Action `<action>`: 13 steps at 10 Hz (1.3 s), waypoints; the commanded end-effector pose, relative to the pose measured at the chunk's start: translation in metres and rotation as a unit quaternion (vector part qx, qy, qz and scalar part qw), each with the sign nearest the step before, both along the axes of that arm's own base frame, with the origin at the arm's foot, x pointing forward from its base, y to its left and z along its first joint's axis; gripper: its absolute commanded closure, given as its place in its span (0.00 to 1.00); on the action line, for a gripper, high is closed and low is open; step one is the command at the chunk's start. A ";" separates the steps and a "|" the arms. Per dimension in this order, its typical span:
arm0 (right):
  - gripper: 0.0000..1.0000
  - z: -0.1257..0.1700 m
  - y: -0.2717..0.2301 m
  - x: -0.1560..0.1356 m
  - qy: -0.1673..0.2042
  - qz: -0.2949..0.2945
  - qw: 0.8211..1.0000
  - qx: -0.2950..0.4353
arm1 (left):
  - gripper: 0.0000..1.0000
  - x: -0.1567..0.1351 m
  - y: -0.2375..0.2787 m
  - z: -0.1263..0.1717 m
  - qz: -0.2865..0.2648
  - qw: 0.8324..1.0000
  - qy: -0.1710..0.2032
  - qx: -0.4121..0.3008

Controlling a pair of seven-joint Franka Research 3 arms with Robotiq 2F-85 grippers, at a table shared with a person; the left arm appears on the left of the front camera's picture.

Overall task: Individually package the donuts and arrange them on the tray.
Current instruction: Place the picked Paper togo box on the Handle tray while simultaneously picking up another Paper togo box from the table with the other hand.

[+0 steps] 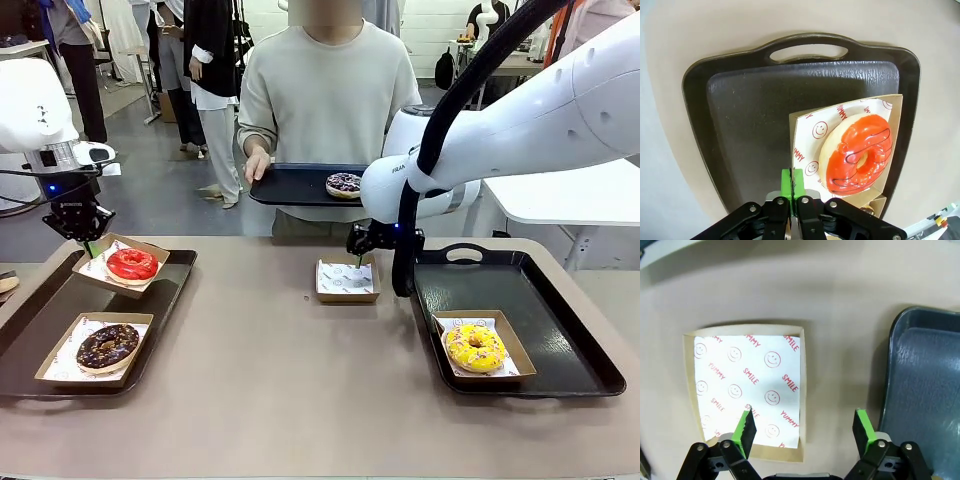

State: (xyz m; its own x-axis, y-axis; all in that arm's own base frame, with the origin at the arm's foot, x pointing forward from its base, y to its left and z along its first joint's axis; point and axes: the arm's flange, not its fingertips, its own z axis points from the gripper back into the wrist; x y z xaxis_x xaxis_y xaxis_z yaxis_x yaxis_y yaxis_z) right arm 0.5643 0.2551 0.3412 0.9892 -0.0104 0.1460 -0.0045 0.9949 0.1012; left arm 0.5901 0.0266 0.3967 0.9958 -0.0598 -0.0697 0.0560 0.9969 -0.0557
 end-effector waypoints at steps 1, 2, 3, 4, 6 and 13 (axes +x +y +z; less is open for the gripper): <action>0.00 -0.007 0.006 -0.006 -0.001 -0.008 1.000 -0.014 | 0.99 0.000 -0.001 0.003 -0.002 1.000 -0.002 0.005; 0.00 -0.010 0.006 -0.007 -0.002 -0.007 1.000 -0.014 | 0.99 0.000 -0.001 0.003 -0.002 1.000 -0.002 0.005; 0.00 -0.012 0.008 -0.007 -0.001 -0.005 1.000 -0.016 | 0.99 0.000 -0.001 0.003 -0.002 1.000 -0.002 0.005; 0.00 -0.014 0.009 -0.006 -0.002 -0.005 1.000 -0.021 | 0.99 0.000 -0.001 0.003 -0.002 1.000 -0.002 0.005; 0.00 -0.018 0.009 -0.005 0.000 -0.004 1.000 -0.025 | 0.99 0.003 -0.002 -0.004 0.003 1.000 0.000 0.004; 0.00 -0.020 0.002 -0.005 0.000 -0.001 1.000 -0.024 | 0.99 0.018 -0.011 -0.021 0.037 0.998 0.010 0.050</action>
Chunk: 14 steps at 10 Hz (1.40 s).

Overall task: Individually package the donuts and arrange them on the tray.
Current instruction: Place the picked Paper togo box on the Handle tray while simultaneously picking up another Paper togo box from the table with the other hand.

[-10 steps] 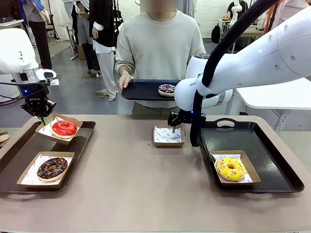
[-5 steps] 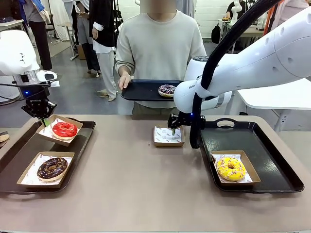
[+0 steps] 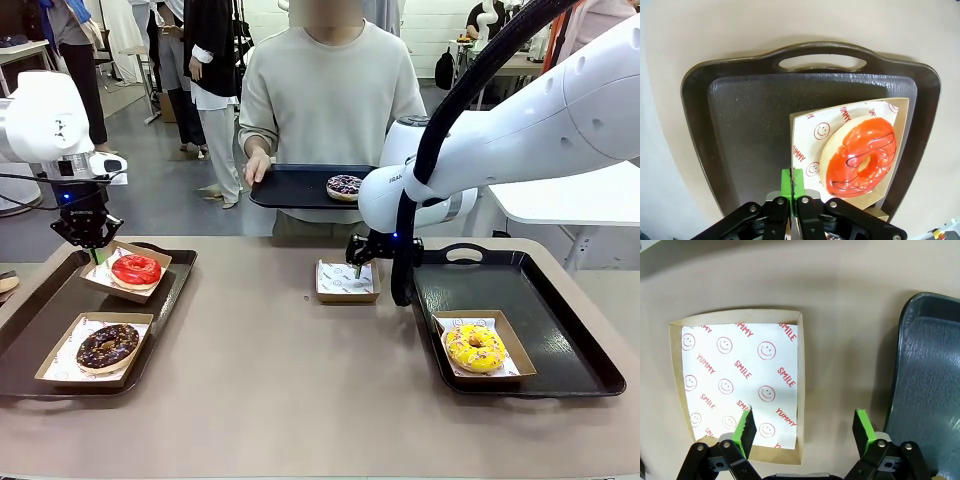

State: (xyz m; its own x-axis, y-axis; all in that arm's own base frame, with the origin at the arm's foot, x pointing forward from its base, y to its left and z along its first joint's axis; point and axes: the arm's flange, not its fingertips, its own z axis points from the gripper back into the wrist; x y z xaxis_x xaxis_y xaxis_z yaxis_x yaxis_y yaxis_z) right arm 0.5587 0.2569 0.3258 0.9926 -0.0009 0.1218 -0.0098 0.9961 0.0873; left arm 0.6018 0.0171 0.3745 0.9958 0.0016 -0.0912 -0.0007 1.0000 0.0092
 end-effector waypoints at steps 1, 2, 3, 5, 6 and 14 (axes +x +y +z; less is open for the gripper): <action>0.00 -0.004 0.000 0.001 -0.012 -0.005 1.000 -0.017 | 0.99 0.008 -0.002 0.000 0.013 1.000 0.000 0.020; 0.00 -0.004 -0.001 0.001 -0.012 -0.005 1.000 -0.018 | 0.99 0.009 -0.002 -0.003 0.014 1.000 0.001 0.022; 0.00 -0.005 -0.002 0.002 -0.012 -0.005 1.000 -0.020 | 0.99 0.009 -0.003 -0.003 0.014 1.000 0.003 0.022; 0.00 -0.005 -0.003 0.003 -0.015 -0.005 1.000 -0.019 | 0.99 0.009 -0.002 -0.003 0.017 1.000 0.002 0.022; 0.00 -0.005 -0.003 0.003 -0.014 -0.005 1.000 -0.019 | 0.99 0.010 -0.002 -0.004 0.018 1.000 0.004 0.020; 1.00 -0.011 0.000 0.000 0.000 0.002 1.000 -0.011 | 0.31 0.009 0.000 -0.005 0.015 1.000 0.014 0.012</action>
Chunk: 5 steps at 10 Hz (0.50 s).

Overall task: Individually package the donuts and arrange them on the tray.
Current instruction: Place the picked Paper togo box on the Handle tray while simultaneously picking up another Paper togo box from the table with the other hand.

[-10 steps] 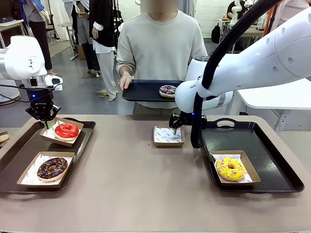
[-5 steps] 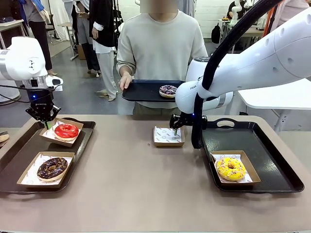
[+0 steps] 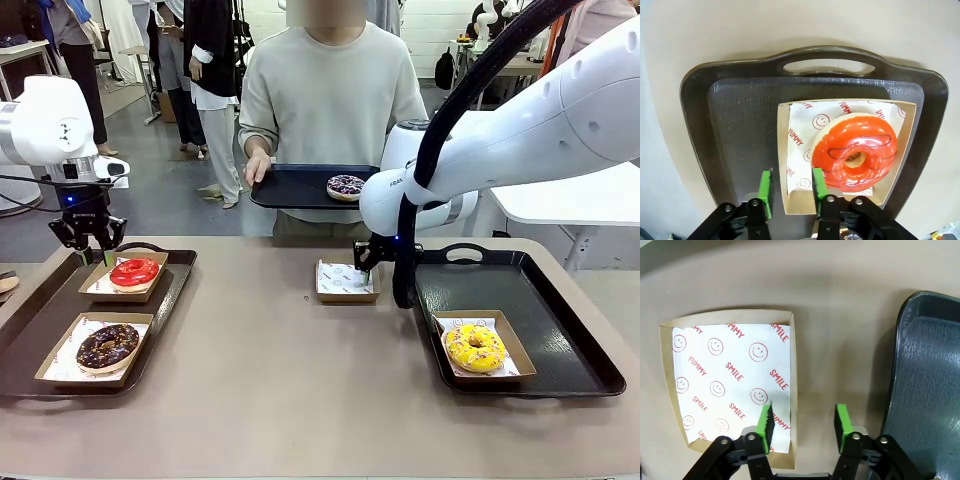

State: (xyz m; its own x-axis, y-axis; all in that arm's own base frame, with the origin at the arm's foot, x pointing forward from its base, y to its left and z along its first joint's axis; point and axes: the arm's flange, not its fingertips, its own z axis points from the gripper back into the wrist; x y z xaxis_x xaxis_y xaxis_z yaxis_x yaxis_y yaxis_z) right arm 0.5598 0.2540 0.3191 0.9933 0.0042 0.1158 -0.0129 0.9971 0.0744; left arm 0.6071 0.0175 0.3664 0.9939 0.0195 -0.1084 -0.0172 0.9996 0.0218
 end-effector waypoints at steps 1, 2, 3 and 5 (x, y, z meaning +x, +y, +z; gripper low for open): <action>1.00 -0.005 0.004 -0.001 -0.004 0.000 1.000 -0.004 | 0.00 0.003 0.000 0.004 0.007 1.000 0.006 0.005; 0.86 -0.005 0.004 -0.001 -0.003 0.000 1.000 -0.004 | 0.00 0.003 0.000 0.004 0.007 1.000 0.007 0.005; 0.97 -0.005 0.004 -0.001 -0.002 -0.002 1.000 -0.002 | 0.00 0.003 0.001 0.004 0.006 1.000 0.009 0.006; 1.00 -0.005 0.004 0.000 -0.002 -0.004 1.000 -0.001 | 0.00 0.003 0.001 0.005 0.005 1.000 0.010 0.004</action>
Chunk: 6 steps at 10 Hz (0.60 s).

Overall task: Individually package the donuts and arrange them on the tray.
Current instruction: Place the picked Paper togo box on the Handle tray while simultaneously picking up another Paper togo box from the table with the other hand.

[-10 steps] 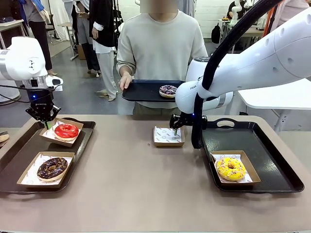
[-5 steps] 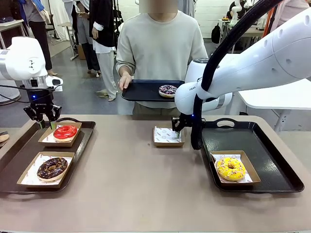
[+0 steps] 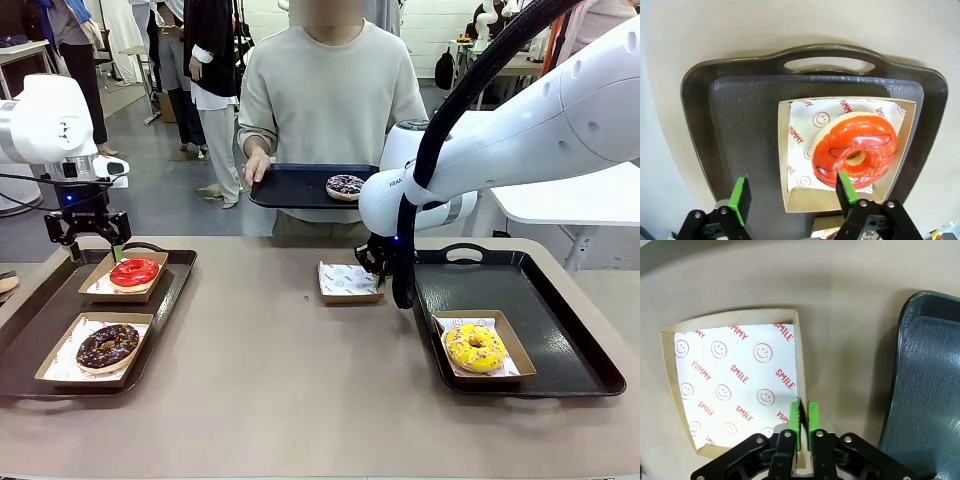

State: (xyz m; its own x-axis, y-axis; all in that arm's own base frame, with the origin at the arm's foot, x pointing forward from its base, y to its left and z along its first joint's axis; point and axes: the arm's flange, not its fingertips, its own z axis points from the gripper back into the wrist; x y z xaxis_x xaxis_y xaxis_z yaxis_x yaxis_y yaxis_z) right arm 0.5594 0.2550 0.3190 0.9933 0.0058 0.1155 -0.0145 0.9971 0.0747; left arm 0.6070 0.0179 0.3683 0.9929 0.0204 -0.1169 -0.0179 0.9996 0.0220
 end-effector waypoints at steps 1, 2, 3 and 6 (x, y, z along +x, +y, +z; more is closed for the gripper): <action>1.00 -0.005 0.003 0.000 -0.001 -0.005 1.000 -0.001 | 0.00 0.003 0.001 0.004 0.005 1.000 0.006 0.002; 1.00 -0.005 0.003 0.000 0.000 -0.006 1.000 -0.001 | 0.00 0.003 0.002 0.004 0.004 1.000 0.007 0.001; 1.00 -0.005 0.002 0.000 0.001 -0.007 1.000 0.000 | 0.00 0.003 0.002 0.004 0.004 1.000 0.008 -0.001; 1.00 0.010 0.003 -0.007 -0.008 -0.004 1.000 0.010 | 0.00 -0.010 0.006 0.020 -0.002 0.999 0.011 -0.052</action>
State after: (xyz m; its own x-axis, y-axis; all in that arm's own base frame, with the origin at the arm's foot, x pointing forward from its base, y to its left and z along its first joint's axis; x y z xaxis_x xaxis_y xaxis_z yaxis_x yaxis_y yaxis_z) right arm 0.5590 0.2563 0.3231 0.9926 0.0063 0.1213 -0.0159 0.9968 0.0786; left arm 0.6048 0.0193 0.3754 0.9914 0.0205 -0.1292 -0.0220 0.9997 -0.0096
